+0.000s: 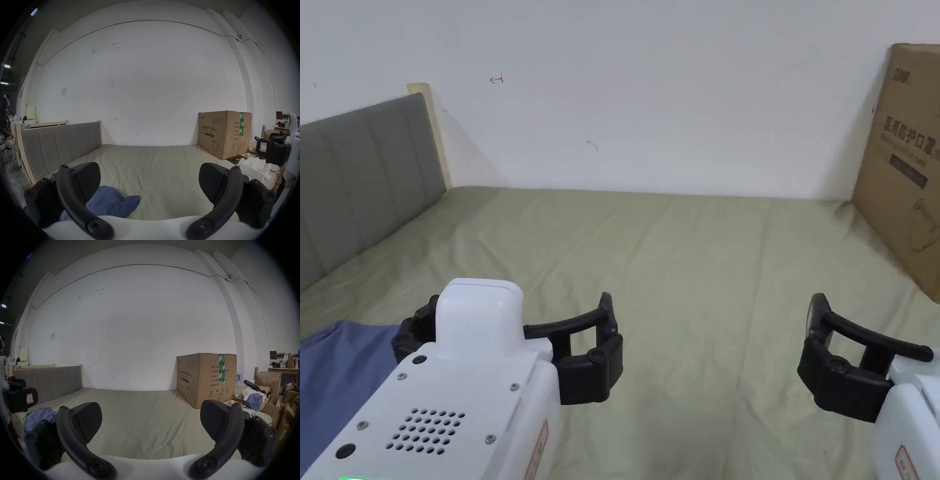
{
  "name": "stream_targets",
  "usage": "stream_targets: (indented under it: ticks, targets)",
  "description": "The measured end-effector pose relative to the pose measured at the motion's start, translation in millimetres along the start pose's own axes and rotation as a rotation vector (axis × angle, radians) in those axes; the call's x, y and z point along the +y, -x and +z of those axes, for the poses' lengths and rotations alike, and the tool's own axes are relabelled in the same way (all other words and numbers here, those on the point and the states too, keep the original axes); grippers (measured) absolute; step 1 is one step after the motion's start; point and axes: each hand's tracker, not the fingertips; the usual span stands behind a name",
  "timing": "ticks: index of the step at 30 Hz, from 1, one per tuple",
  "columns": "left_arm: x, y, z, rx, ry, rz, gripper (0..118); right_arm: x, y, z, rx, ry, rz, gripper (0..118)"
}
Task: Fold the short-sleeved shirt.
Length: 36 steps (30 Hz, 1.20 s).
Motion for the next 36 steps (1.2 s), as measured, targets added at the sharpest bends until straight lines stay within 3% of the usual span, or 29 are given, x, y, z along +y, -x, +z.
stream_targets:
  ticks: [3, 5, 6, 7, 9, 10, 11, 15, 17, 22, 36]
  targets:
    - [1, 1, 0, -0.009, 0.002, 0.008, 118, 0, 1, 0, 0.011, 0.003, 0.007, 117]
    - [1, 2, 0, -0.018, 0.010, 0.018, 118, 0, 1, 1, 0.021, 0.003, 0.001, 109]
    - [1, 2, 0, -0.020, 0.015, 0.020, 117, 1, 0, 1, 0.027, 0.003, -0.005, 100]
    - [1, 2, 0, -0.019, 0.021, 0.022, 112, 1, 0, 1, 0.029, 0.007, -0.011, 81]
    - [1, 2, 0, -0.020, 0.033, 0.022, 91, 2, 0, 0, 0.019, 0.013, -0.016, 50]
    - [0, 1, 0, -0.020, 0.033, 0.017, 73, 1, 0, 0, 0.018, 0.017, -0.014, 41]
    - [-1, 0, -1, -0.014, 0.039, 0.008, 63, 0, 0, -1, 0.017, 0.021, -0.010, 37]
    - [-4, -3, -3, -0.004, 0.055, -0.026, 40, -2, 0, -2, 0.009, 0.033, 0.010, 7]
    - [-5, -4, -3, -0.003, 0.047, -0.015, 12, -2, -1, -2, 0.000, 0.031, -0.003, 4]
    - [-7, -4, -5, 0.031, 0.031, -0.013, 0, -4, -3, -3, 0.010, 0.040, -0.008, 0]
    - [-10, 3, -11, 0.050, 0.045, 0.014, 0, -8, -2, -9, 0.022, 0.061, -0.015, 0]
